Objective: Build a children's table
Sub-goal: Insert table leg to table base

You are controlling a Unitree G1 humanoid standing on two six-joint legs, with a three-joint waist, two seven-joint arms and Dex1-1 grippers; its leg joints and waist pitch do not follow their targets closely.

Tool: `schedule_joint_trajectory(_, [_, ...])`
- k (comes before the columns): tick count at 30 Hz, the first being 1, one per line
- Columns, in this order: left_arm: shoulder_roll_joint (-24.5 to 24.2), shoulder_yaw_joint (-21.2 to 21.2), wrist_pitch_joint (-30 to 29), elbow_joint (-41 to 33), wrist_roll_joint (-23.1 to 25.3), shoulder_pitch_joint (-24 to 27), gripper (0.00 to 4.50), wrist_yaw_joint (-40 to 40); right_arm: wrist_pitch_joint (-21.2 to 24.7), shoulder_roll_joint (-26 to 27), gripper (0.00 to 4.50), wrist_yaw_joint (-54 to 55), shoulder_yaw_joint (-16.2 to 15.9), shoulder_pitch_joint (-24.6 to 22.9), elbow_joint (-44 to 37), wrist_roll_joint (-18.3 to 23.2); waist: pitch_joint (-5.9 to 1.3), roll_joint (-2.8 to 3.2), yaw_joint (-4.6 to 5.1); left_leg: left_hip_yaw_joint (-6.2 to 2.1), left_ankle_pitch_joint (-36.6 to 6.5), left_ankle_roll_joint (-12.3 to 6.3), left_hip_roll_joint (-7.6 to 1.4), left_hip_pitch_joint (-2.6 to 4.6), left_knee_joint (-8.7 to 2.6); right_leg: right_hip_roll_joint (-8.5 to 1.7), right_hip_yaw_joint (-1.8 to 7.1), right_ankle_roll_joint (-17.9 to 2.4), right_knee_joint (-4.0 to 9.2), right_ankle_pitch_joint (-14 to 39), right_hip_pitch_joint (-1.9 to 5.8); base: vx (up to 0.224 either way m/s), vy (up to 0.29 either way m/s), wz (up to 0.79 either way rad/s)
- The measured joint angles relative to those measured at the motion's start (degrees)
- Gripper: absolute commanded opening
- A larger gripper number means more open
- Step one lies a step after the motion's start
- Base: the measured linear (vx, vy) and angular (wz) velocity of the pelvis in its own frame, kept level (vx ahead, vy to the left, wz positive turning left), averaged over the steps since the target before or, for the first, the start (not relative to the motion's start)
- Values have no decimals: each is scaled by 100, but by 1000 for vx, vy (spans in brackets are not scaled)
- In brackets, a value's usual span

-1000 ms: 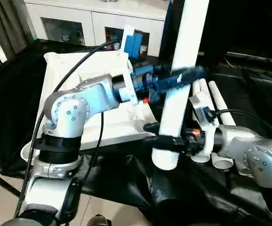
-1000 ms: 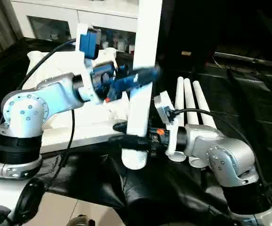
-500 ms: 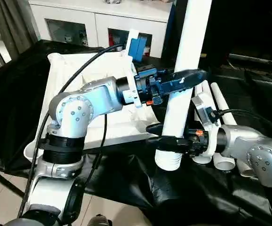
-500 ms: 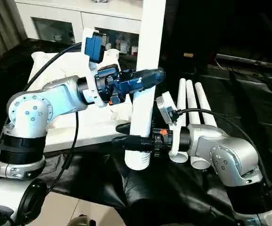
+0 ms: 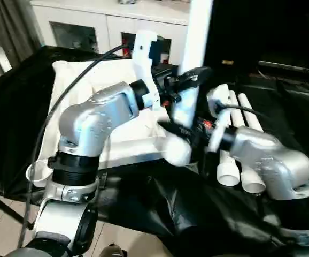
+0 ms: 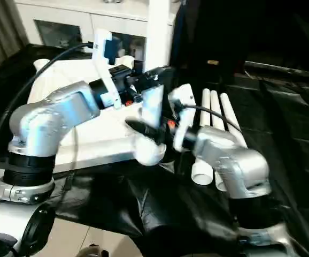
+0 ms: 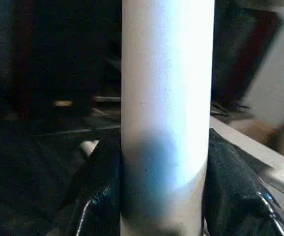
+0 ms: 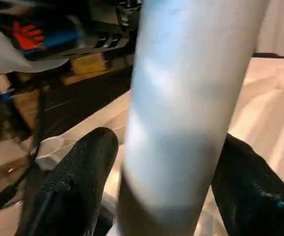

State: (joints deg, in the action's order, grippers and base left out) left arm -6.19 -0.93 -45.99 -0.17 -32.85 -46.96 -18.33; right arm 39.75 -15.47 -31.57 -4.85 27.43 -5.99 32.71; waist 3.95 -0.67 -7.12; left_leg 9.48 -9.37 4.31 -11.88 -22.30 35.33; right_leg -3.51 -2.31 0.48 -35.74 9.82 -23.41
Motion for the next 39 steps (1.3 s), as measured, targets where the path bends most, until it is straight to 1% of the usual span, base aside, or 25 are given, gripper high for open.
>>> schedule_joint_trajectory(2, [101, 3, 32, 0, 126, -56, 182, 232, -1, 207, 305, 263, 9, 0, 25, -74, 1, -1, 18, 2, 0, 0, 1, -2, -14, 1, -2, -1, 8, 0, -2, 0, 0, 0])
schedule_joint_trajectory(3, [126, 3, 63, 0, 179, -87, 182, 293, -1, 266, 288, 354, 11, 1, 64, -112, 1, -1, 20, 4, 0, 0, 2, -2, -19, 0, -1, -3, 9, -1, -3, 0, 0, 0])
schedule_joint_trajectory(4, [166, -4, 121, 0, 254, -121, 182, 342, -5, 331, 288, 455, 14, 3, 126, -148, 1, -1, 29, 5, 0, 0, 2, -2, -23, 1, -2, -8, 10, -4, -4, 0, 0, 0])
schedule_joint_trajectory(5, [191, -10, 198, 0, 352, -171, 182, 404, -6, 398, 277, 576, 14, 3, 221, -195, 1, -1, 45, 6, 1, 1, 2, -1, -29, 1, -2, -10, 12, -5, -6, 0, 0, 0])
schedule_joint_trajectory(6, [192, -11, 240, 2, 414, -203, 182, 433, -6, 413, 277, 650, 16, 3, 264, -208, 1, -1, 53, 7, 1, 2, 2, -2, -34, 1, 0, -10, 12, -5, -9, 0, 0, 0])
schedule_joint_trajectory(7, [191, -11, 273, 9, 469, -235, 182, 476, -6, 415, 267, 703, 20, 3, 287, -232, 1, -1, 60, 8, 2, 2, 2, -1, -36, 1, 0, -10, 13, -5, -10, 0, 0, 0])
schedule_joint_trajectory(8, [192, -10, 335, 43, 521, -263, 182, 515, -6, 433, 245, 747, 28, 3, 287, -259, 1, -1, 63, 10, 2, 3, 2, 1, -39, 2, 0, -9, 14, -5, -9, 0, 0, 0])
schedule_joint_trajectory(9, [197, -10, 366, 57, 555, -274, 182, 551, -6, 450, 236, 759, 28, 3, 286, -270, 1, -1, 65, 10, 2, 3, 2, 1, -40, 2, 0, -8, 16, -4, -9, 0, 0, 0])
schedule_joint_trajectory(11, [213, -13, 393, 93, 578, -277, 182, 607, 2, 463, 233, 752, 13, 3, 267, -313, 1, -1, 69, 10, 2, 2, 2, 1, -42, 2, 1, -8, 20, -4, -9, 0, 0, 0])
schedule_joint_trajectory(12, [221, -15, 394, 114, 594, -280, 182, 615, 15, 480, 217, 756, -5, 2, 259, -313, 1, -1, 70, 10, 2, 3, 2, 1, -43, 2, 1, -8, 23, -4, -9, 0, 0, 0])
schedule_joint_trajectory(13, [222, -15, 394, 115, 603, -280, 182, 614, 17, 483, 217, 759, -4, 2, 259, -315, 1, 0, 70, 10, 2, 3, 2, -1, -44, 2, 1, -8, 25, -4, -10, 0, 0, 0])
schedule_joint_trajectory(14, [236, -15, 394, 116, 620, -280, 182, 612, 21, 483, 205, 754, -3, 2, 258, -314, 1, 0, 69, 10, 2, 2, 2, 0, -46, 3, 0, -9, 31, -5, -8, 0, 0, 0])
schedule_joint_trajectory(22, [292, -15, 398, 116, 665, -279, 182, 581, 21, 368, 199, 592, 14, 4, 259, -311, 1, 0, 65, 13, 1, 2, 2, 0, -54, 3, -1, -26, 42, -17, -5, 0, 0, 0])
schedule_joint_trajectory(23, [298, 0, 376, 115, 595, -279, 238, 515, 19, 307, 198, 499, 25, 3, 259, -308, 1, 0, 65, 15, 1, 2, 2, 0, -54, 2, -1, -27, 42, -17, -5, 0, 0, 0])
schedule_joint_trajectory(24, [301, 15, 358, 115, 544, -279, 238, 486, 16, 256, 198, 447, 30, 4, 258, -308, 1, 0, 64, 15, 1, 2, 2, 0, -55, 3, -1, -27, 42, -17, -5, 0, 0, 0])
schedule_joint_trajectory(25, [319, 59, 315, 109, 465, -279, 252, 438, 15, 217, 198, 355, 39, 3, 259, -294, 1, 0, 65, 15, 1, 2, 2, 0, -55, 3, -1, -27, 42, -17, -5, 0, 0, 0])
schedule_joint_trajectory(26, [346, 142, 231, 102, 292, -278, 252, 326, 5, 168, 198, 220, 58, 3, 257, -238, 1, 0, 65, 18, 1, 2, 2, 0, -55, 3, -1, -29, 42, -18, -6, 0, 0, 0])
schedule_joint_trajectory(27, [376, 202, 195, 91, 182, -278, 272, 266, 5, 130, 198, 115, 89, 1, 257, -171, 1, 0, 63, 19, 1, 2, 2, 1, -54, 3, -1, -30, 42, -19, -5, 0, 0, 0])
schedule_joint_trajectory(28, [417, 277, 181, 73, 77, -278, 272, 221, 4, 57, 198, -38, 130, 0, 254, -92, 1, 0, 61, 19, 1, 1, 2, -1, -54, 3, -1, -30, 45, -19, -5, 0, 0, 0])
schedule_joint_trajectory(29, [467, 394, 129, 49, -123, -278, 292, 120, 11, -102, 197, -332, 174, -12, 203, 63, 1, -1, 46, 20, 1, 1, 2, -2, -54, 3, -1, -31, 47, -20, -4, 0, 0, 0])
schedule_joint_trajectory(32, [420, 620, -36, 34, -637, -278, 295, -376, 98, -479, 197, -1029, 260, -51, -78, 413, 0, -1, 46, 22, 0, -1, 2, 5, -55, 3, -2, -32, 48, -20, 2, 0, 0, 0])
schedule_joint_trajectory(33, [358, 615, -74, 33, -741, -277, 295, -570, 136, -546, 197, -1178, 268, -51, -92, 509, 0, -1, 49, 22, 0, -1, 2, 5, -55, 3, -2, -32, 47, -20, 2, 0, 0, 0])
schedule_joint_trajectory(35, [188, 597, -180, 33, -862, -270, 295, -909, 243, -647, 197, -1442, 285, -62, -124, 636, 0, 0, 70, 22, 1, 0, 1, 11, -55, 6, -1, -34, 44, -22, 1, 0, 0, 0])
schedule_joint_trajectory(36, [160, 597, -224, 33, -907, -270, 269, -983, 271, -714, 197, -1545, 285, -70, -136, 684, 0, 0, 65, 21, 1, 0, 1, 10, -55, 5, -1, -36, 44, -23, 1, 0, 0, 0])
schedule_joint_trajectory(39, [177, 629, -303, 34, -1048, -271, 260, -1015, 330, -837, 197, -1733, 315, -78, -147, 750, 0, 0, 58, 21, 1, 0, 1, 10, -51, 4, 0, -38, 45, -24, 4, 0, 0, 0])
